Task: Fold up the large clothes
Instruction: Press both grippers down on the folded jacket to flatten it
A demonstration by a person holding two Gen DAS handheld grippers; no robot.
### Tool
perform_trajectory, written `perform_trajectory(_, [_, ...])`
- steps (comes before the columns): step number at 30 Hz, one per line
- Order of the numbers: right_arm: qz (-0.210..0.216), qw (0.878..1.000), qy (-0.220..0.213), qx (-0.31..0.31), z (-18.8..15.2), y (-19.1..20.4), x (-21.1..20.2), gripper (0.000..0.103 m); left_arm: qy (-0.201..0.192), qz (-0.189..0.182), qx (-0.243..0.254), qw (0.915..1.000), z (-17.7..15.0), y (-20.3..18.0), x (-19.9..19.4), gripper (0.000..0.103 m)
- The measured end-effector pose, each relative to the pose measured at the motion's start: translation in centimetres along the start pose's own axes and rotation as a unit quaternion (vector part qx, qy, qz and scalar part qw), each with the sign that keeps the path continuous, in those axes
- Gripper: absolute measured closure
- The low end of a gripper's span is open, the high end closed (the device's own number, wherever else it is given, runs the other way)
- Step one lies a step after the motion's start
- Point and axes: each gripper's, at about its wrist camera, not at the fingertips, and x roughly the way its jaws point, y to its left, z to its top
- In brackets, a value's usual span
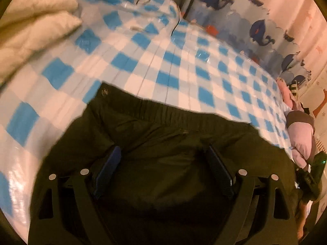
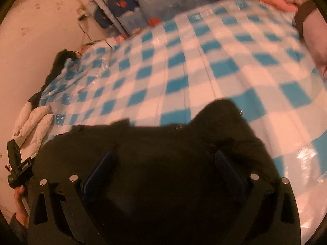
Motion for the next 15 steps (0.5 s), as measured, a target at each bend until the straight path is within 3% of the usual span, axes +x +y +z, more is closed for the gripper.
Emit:
perform_trajectory(3, [-0.004, 1.000, -0.026, -0.017, -0.3, 0.1, -1.6, 0.007, -0.032, 0.016, 0.030, 0.9989, 0.1, -0.5, -1.5, 0.021])
perform_trajectory(6, [-0.001, 1.000, 0.014, 0.011, -0.9, -1.3, 0.4, 0.007, -0.008, 0.017, 0.015, 0.9997, -0.1, 0.2, -0.2, 0.021])
perform_trajectory(11, [-0.003, 0.999, 0.037, 0.015, -1.5, -1.4, 2.4, 0.007, 0.013, 0.005, -0.007, 0.9999, -0.7, 1.3, 1.8, 0.020])
perform_trajectory(15, [0.001, 0.999, 0.036, 0.020, -1.3, -1.4, 0.4, 0.007, 0.021, 0.011, -0.011, 0.9997, -0.8, 1.4, 0.8, 0.020])
